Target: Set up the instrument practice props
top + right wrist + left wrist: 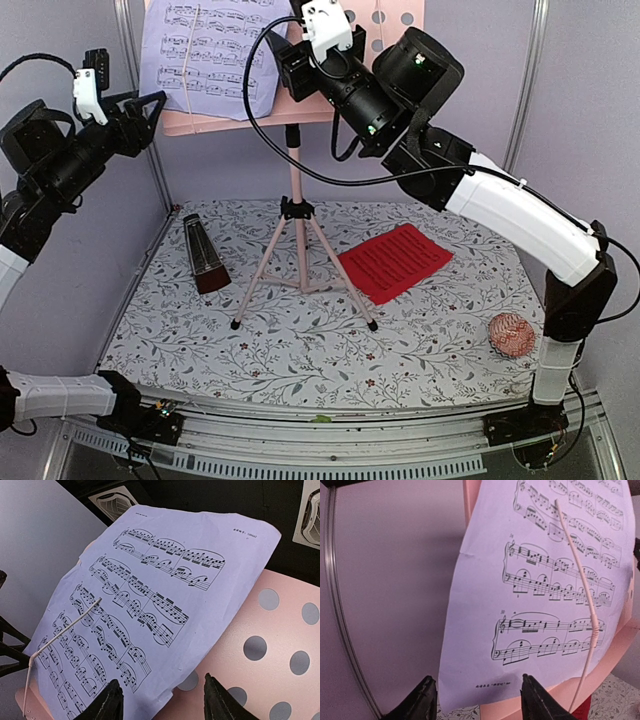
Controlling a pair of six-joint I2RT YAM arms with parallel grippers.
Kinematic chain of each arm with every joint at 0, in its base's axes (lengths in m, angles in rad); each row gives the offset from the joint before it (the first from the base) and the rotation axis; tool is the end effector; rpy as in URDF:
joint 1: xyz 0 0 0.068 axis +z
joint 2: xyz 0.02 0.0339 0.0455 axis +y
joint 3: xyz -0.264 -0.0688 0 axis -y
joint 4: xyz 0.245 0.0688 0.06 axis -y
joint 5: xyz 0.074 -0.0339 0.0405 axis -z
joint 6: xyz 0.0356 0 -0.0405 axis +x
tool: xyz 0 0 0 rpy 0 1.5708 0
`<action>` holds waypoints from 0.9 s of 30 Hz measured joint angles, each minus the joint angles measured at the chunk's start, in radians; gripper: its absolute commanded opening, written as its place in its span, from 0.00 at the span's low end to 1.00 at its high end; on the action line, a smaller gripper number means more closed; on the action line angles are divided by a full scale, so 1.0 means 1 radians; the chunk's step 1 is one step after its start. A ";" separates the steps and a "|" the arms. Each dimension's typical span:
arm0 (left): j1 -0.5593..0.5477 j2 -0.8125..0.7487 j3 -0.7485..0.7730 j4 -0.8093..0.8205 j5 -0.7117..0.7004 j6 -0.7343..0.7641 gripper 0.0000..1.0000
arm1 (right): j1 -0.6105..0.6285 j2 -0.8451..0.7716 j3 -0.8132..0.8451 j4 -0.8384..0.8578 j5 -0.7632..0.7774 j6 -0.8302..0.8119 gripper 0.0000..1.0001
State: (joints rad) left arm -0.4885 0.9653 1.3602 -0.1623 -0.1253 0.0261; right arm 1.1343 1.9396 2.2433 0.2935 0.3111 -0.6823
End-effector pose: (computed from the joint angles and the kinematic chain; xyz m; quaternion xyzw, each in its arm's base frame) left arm 0.1603 -0.0802 0.5054 0.1100 0.6112 -0.1416 0.7709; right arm 0.1875 0.3762 0.5509 -0.2802 0.3922 0.1250 0.8672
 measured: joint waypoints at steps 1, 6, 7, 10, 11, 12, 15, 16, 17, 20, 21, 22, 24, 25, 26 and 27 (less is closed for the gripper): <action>0.005 -0.003 0.001 0.000 0.013 -0.003 0.50 | 0.000 -0.006 -0.008 0.002 0.001 0.003 0.56; 0.012 -0.008 0.001 -0.001 0.055 -0.017 0.34 | 0.000 -0.012 -0.030 0.005 0.001 0.012 0.57; 0.013 -0.008 0.001 -0.001 0.062 -0.020 0.32 | 0.000 -0.012 -0.032 0.004 0.001 0.013 0.57; 0.014 -0.011 0.001 -0.004 0.070 -0.027 0.23 | 0.000 -0.012 -0.033 0.005 0.001 0.014 0.57; 0.014 -0.013 0.001 -0.005 0.071 -0.029 0.21 | 0.000 -0.012 -0.033 0.005 0.001 0.013 0.57; 0.014 -0.017 0.001 -0.008 0.072 -0.032 0.18 | 0.000 -0.012 -0.033 0.006 0.001 0.013 0.57; 0.015 -0.027 -0.001 -0.012 0.074 -0.037 0.10 | 0.000 -0.012 -0.033 0.006 0.001 0.013 0.58; 0.015 -0.031 -0.002 -0.015 0.074 -0.039 0.07 | 0.000 -0.012 -0.033 0.006 0.001 0.013 0.58; 0.016 -0.034 -0.004 -0.016 0.075 -0.043 0.05 | 0.000 -0.012 -0.033 0.006 0.001 0.013 0.58; 0.016 -0.045 -0.019 -0.017 0.078 -0.047 0.00 | 0.000 -0.012 -0.033 0.006 0.001 0.013 0.58; 0.016 -0.048 -0.024 -0.018 0.080 -0.048 0.00 | 0.000 -0.012 -0.033 0.006 0.001 0.013 0.58; 0.016 -0.050 -0.030 -0.018 0.081 -0.051 0.00 | 0.000 -0.012 -0.033 0.007 0.001 0.013 0.58; 0.016 -0.052 -0.039 -0.019 0.084 -0.054 0.00 | 0.000 -0.012 -0.033 0.007 0.001 0.013 0.59; 0.016 -0.052 -0.042 -0.019 0.085 -0.055 0.00 | 0.000 -0.012 -0.033 0.007 0.001 0.013 0.59; 0.016 -0.054 -0.048 -0.019 0.085 -0.057 0.00 | 0.000 -0.012 -0.033 0.007 0.001 0.013 0.59; 0.016 -0.056 -0.056 -0.020 0.085 -0.059 0.00 | 0.000 -0.012 -0.033 0.007 0.001 0.013 0.59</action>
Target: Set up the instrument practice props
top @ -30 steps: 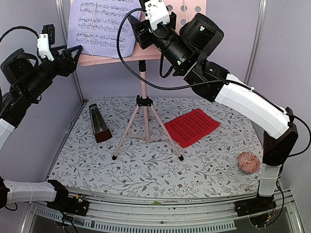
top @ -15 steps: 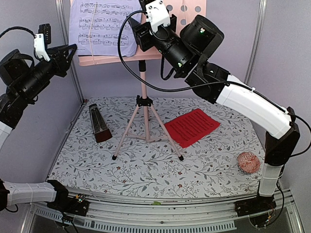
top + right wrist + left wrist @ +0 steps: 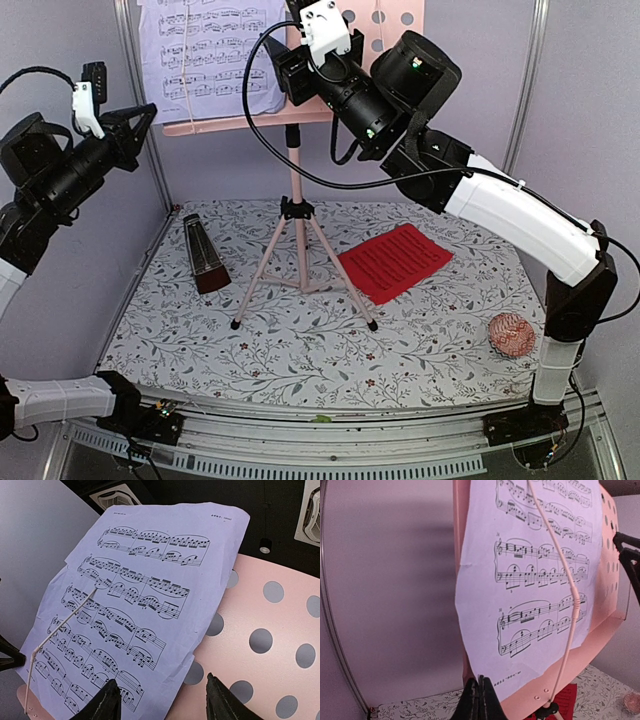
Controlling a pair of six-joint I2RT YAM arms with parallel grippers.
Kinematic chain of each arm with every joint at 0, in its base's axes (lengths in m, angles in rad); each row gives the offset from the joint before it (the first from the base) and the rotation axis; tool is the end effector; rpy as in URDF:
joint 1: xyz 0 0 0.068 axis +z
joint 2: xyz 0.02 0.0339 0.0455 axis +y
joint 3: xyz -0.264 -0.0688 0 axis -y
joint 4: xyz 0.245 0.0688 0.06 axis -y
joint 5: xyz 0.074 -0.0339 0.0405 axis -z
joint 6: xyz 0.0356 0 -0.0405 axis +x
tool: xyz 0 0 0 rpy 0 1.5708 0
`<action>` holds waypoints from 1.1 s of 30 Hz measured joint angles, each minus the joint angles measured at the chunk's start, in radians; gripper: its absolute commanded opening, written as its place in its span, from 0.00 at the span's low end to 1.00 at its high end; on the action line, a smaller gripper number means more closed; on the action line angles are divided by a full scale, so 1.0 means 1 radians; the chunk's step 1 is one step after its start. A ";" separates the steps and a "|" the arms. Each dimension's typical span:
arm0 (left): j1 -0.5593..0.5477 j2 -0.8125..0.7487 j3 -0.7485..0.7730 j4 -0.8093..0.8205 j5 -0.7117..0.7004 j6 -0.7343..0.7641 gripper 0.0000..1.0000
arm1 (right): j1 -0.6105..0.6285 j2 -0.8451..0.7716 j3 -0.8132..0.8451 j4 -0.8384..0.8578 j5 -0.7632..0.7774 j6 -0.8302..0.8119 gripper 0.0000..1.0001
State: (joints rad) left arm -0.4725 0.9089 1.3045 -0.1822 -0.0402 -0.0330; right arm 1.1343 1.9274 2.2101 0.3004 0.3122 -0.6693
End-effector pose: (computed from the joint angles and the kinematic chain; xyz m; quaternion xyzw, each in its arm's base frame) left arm 0.1501 -0.0751 0.4947 0.1216 0.6160 -0.1824 0.7567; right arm 0.1878 0.3767 0.5463 -0.2824 0.3978 0.1287 0.8634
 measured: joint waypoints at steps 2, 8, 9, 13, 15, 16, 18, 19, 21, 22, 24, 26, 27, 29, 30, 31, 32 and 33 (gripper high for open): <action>0.000 -0.006 -0.015 -0.002 0.000 -0.004 0.00 | 0.000 0.000 0.000 0.000 0.000 0.000 0.59; 0.000 -0.014 -0.036 -0.011 -0.001 -0.014 0.00 | 0.000 0.000 0.000 0.000 0.000 0.000 0.59; 0.000 -0.014 -0.037 -0.012 -0.002 -0.015 0.00 | 0.000 0.000 0.000 0.000 0.000 0.000 0.59; 0.000 -0.014 -0.037 -0.014 -0.005 -0.018 0.15 | 0.000 0.000 0.000 0.000 0.000 0.000 0.60; 0.000 -0.014 -0.037 -0.015 -0.006 -0.022 0.29 | 0.000 0.000 0.000 -0.001 0.000 0.000 0.61; 0.000 -0.014 -0.037 -0.016 -0.006 -0.021 0.34 | 0.000 0.000 0.000 -0.002 0.000 0.002 0.62; 0.001 -0.014 -0.037 -0.018 -0.009 -0.028 0.43 | 0.000 0.000 -0.001 -0.003 0.000 0.006 0.64; 0.002 -0.014 -0.037 -0.018 -0.012 -0.028 0.47 | 0.000 0.000 -0.003 -0.004 0.000 0.012 0.65; 0.002 -0.018 -0.037 -0.020 -0.019 -0.033 0.56 | 0.000 -0.005 -0.015 -0.010 0.000 0.026 0.68; 0.002 -0.023 -0.037 -0.023 -0.024 -0.038 0.58 | 0.000 -0.011 -0.029 -0.014 -0.001 0.032 0.69; 0.002 -0.036 -0.038 -0.033 -0.036 -0.046 0.63 | 0.000 -0.034 -0.069 -0.031 -0.006 0.054 0.73; 0.002 -0.058 -0.040 -0.051 -0.048 -0.060 0.67 | 0.000 -0.061 -0.113 -0.043 -0.012 0.078 0.77; 0.002 -0.070 -0.043 -0.062 -0.055 -0.071 0.69 | 0.000 -0.084 -0.149 -0.051 -0.016 0.092 0.78; 0.002 -0.092 -0.059 -0.078 -0.063 -0.093 0.71 | 0.000 -0.120 -0.201 -0.058 -0.026 0.126 0.82; 0.002 -0.107 -0.074 -0.089 -0.068 -0.105 0.71 | 0.000 -0.144 -0.236 -0.061 -0.034 0.143 0.83; 0.002 -0.125 -0.094 -0.101 -0.071 -0.122 0.71 | 0.000 -0.175 -0.278 -0.062 -0.042 0.166 0.85; 0.002 -0.138 -0.109 -0.111 -0.072 -0.135 0.72 | 0.000 -0.196 -0.306 -0.066 -0.047 0.186 0.86; 0.002 -0.153 -0.127 -0.122 -0.070 -0.150 0.73 | 0.000 -0.227 -0.348 -0.063 -0.058 0.208 0.87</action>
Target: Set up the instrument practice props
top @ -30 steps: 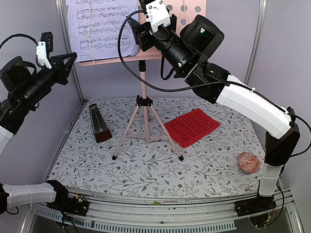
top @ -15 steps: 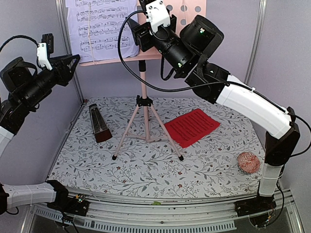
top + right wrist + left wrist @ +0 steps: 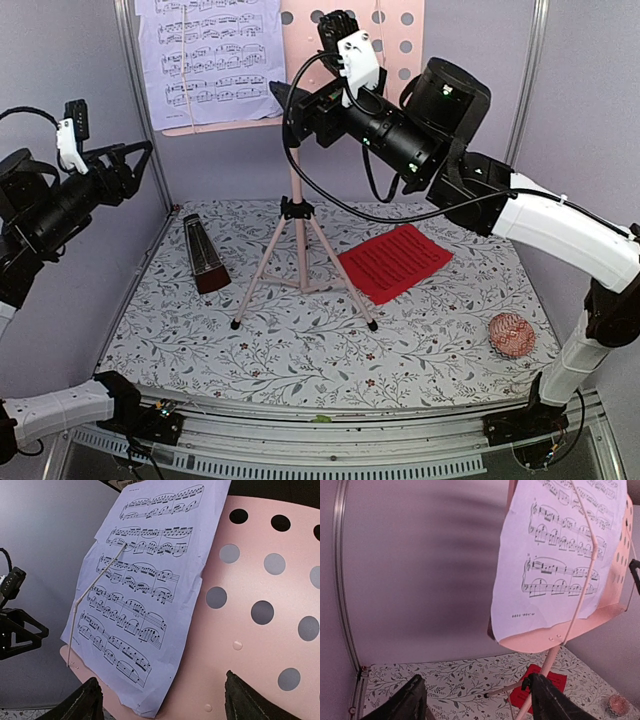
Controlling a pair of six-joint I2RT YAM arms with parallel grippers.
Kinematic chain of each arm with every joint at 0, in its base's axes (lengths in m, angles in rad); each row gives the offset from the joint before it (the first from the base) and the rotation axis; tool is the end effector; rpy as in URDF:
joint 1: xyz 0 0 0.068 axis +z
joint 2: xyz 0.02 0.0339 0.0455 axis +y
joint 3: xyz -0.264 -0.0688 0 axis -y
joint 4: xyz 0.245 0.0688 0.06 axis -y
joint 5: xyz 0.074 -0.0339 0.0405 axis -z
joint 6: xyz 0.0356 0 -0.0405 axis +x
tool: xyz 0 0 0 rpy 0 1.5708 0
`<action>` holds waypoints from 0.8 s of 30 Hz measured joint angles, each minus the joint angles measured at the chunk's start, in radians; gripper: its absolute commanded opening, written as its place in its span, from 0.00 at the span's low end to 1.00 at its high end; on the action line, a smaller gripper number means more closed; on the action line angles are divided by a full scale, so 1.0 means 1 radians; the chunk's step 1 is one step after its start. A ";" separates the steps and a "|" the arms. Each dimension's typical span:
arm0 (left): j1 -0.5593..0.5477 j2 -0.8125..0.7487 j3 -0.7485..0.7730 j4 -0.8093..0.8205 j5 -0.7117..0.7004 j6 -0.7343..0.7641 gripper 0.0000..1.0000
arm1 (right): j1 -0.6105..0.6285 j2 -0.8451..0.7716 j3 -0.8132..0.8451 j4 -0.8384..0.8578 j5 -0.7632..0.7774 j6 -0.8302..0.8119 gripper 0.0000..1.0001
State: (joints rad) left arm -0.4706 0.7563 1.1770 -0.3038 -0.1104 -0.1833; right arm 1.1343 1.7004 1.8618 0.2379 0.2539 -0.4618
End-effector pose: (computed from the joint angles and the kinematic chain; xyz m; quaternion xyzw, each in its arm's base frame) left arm 0.1228 -0.0581 0.4622 0.0542 0.6626 -0.2049 0.7183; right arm 0.1714 0.3462 0.5160 -0.3190 0.4584 0.2067 0.8034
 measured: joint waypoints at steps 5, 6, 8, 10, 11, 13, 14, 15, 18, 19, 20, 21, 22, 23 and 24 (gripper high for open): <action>0.000 -0.053 -0.133 -0.032 0.048 -0.096 0.74 | 0.002 -0.171 -0.252 0.020 -0.018 0.109 0.92; 0.000 -0.061 -0.167 -0.037 0.062 -0.117 0.74 | 0.002 -0.198 -0.295 0.022 -0.020 0.127 0.93; -0.006 -0.072 -0.237 -0.039 0.089 -0.161 0.75 | 0.003 -0.264 -0.410 0.034 -0.021 0.182 0.96; -0.022 -0.079 -0.314 -0.038 0.107 -0.210 0.76 | 0.004 -0.328 -0.532 0.042 -0.019 0.241 1.00; -0.034 -0.080 -0.342 -0.037 0.112 -0.227 0.76 | 0.003 -0.349 -0.576 0.039 -0.014 0.264 0.99; -0.081 -0.070 -0.407 -0.029 0.114 -0.262 0.77 | -0.009 -0.394 -0.689 0.033 -0.006 0.330 0.99; -0.113 -0.057 -0.430 -0.029 0.114 -0.277 0.77 | -0.020 -0.412 -0.737 0.019 -0.010 0.369 0.99; -0.145 -0.039 -0.445 -0.029 0.111 -0.287 0.78 | -0.036 -0.425 -0.780 0.005 -0.019 0.417 0.99; -0.224 0.034 -0.457 -0.017 0.097 -0.309 0.78 | -0.119 -0.448 -0.883 -0.035 -0.051 0.551 0.99; -0.245 0.058 -0.460 -0.010 0.092 -0.317 0.78 | -0.151 -0.452 -0.907 -0.044 -0.061 0.587 0.99; -0.258 0.073 -0.463 -0.003 0.089 -0.322 0.79 | -0.192 -0.455 -0.934 -0.060 -0.079 0.632 0.99; -0.272 0.088 -0.468 0.003 0.082 -0.328 0.78 | -0.237 -0.455 -0.958 -0.071 -0.095 0.672 0.99; -0.282 0.102 -0.472 0.008 0.075 -0.334 0.79 | -0.284 -0.455 -0.980 -0.084 -0.110 0.717 0.99; -0.289 0.115 -0.473 0.013 0.069 -0.339 0.79 | -0.331 -0.455 -0.998 -0.101 -0.129 0.762 0.99; -0.293 0.124 -0.473 0.014 0.065 -0.341 0.79 | -0.373 -0.455 -1.012 -0.121 -0.138 0.800 0.99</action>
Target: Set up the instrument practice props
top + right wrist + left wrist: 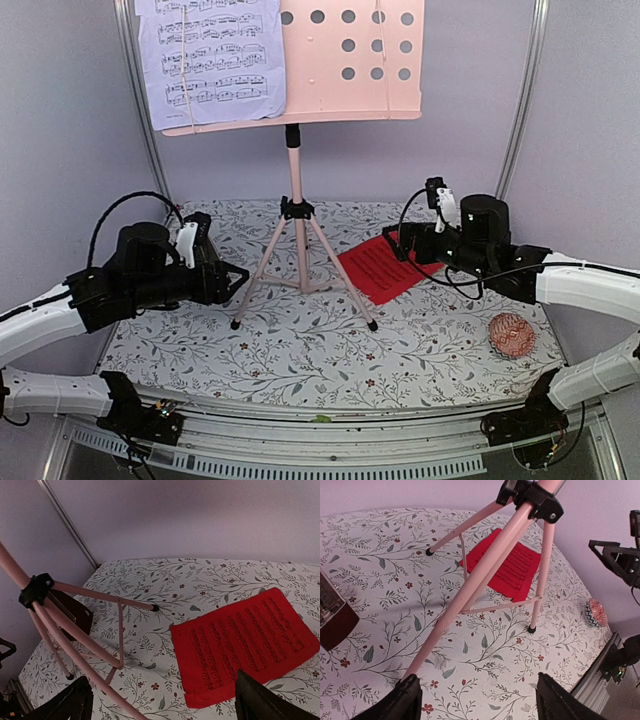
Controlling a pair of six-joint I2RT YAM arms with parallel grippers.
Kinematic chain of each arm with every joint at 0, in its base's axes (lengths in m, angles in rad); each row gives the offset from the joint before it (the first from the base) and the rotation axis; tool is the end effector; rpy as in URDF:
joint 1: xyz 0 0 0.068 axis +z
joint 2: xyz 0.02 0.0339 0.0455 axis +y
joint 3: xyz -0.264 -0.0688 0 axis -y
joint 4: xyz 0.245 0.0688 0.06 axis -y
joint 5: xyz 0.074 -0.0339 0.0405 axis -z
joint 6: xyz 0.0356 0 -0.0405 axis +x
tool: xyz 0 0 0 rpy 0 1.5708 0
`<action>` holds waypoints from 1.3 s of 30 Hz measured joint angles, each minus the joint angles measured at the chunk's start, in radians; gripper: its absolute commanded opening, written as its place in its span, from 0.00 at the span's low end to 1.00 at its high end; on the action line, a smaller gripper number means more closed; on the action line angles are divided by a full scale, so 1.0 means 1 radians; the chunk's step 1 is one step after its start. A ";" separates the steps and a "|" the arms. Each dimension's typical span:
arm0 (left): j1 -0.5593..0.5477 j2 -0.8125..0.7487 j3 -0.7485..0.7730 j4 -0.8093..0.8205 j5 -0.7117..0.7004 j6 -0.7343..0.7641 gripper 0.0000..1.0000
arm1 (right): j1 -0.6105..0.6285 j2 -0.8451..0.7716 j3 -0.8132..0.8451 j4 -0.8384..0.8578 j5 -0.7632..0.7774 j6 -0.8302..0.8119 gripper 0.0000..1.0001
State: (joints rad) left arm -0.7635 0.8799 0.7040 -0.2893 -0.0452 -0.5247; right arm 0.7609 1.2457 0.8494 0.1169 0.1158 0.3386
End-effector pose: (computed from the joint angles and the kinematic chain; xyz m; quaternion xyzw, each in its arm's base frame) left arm 0.1466 -0.1381 0.2840 0.0896 0.8462 -0.2998 0.4313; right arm 0.2128 0.1970 0.2943 -0.1331 0.7869 0.2745 0.5364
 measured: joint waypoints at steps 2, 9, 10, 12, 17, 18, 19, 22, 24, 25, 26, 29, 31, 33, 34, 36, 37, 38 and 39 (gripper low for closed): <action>-0.013 0.015 0.000 0.007 -0.022 -0.004 0.80 | -0.064 0.000 -0.019 -0.030 -0.005 0.063 0.99; -0.062 0.049 -0.015 0.067 -0.105 -0.045 0.81 | -0.263 0.005 -0.101 -0.068 0.010 0.195 0.99; -0.069 0.059 -0.016 0.080 -0.119 -0.052 0.81 | -0.292 0.012 -0.106 -0.069 0.005 0.205 0.99; -0.082 0.076 -0.020 0.113 -0.145 -0.067 0.81 | -0.357 0.042 -0.109 -0.069 -0.005 0.224 1.00; -0.096 0.097 -0.050 0.208 -0.208 -0.122 0.83 | -0.471 0.157 -0.108 -0.063 -0.039 0.253 0.98; -0.097 0.095 -0.060 0.226 -0.220 -0.133 0.83 | -0.485 0.186 -0.106 -0.063 -0.041 0.256 0.97; -0.097 0.095 -0.066 0.240 -0.232 -0.140 0.84 | -0.496 0.214 -0.106 -0.064 -0.043 0.261 0.96; -0.098 0.094 -0.071 0.259 -0.261 -0.146 0.84 | -0.511 0.278 -0.097 -0.066 -0.044 0.282 0.93; -0.098 0.092 -0.070 0.270 -0.273 -0.136 0.84 | -0.513 0.322 -0.077 -0.068 -0.043 0.302 0.91; -0.098 0.092 -0.067 0.270 -0.277 -0.128 0.84 | -0.513 0.345 -0.063 -0.069 -0.043 0.314 0.90; -0.098 0.092 -0.064 0.270 -0.279 -0.120 0.84 | -0.513 0.370 -0.045 -0.068 -0.043 0.323 0.89; -0.098 0.092 -0.050 0.273 -0.279 -0.095 0.85 | -0.513 0.451 0.016 -0.066 -0.042 0.351 0.85; -0.098 0.091 -0.048 0.285 -0.277 -0.089 0.84 | -0.516 0.500 0.051 -0.063 -0.043 0.367 0.82; -0.098 0.089 -0.048 0.294 -0.271 -0.089 0.84 | -0.526 0.529 0.066 -0.054 -0.051 0.383 0.79; -0.098 0.088 -0.048 0.300 -0.264 -0.089 0.84 | -0.535 0.543 0.068 -0.041 -0.069 0.393 0.79; -0.098 0.087 -0.048 0.314 -0.250 -0.089 0.84 | -0.566 0.568 0.068 -0.018 -0.108 0.417 0.78; -0.098 0.087 -0.048 0.318 -0.246 -0.089 0.84 | -0.583 0.579 0.068 -0.007 -0.128 0.428 0.78; -0.098 0.087 -0.048 0.322 -0.241 -0.089 0.84 | -0.590 0.592 0.069 0.006 -0.146 0.438 0.75; -0.098 0.087 -0.048 0.325 -0.236 -0.089 0.84 | -0.615 0.600 0.069 0.026 -0.164 0.447 0.73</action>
State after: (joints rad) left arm -0.8612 0.9668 0.6563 0.0353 -0.2813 -0.6140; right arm 0.1459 1.8462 0.9188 0.1429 -0.0479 0.7853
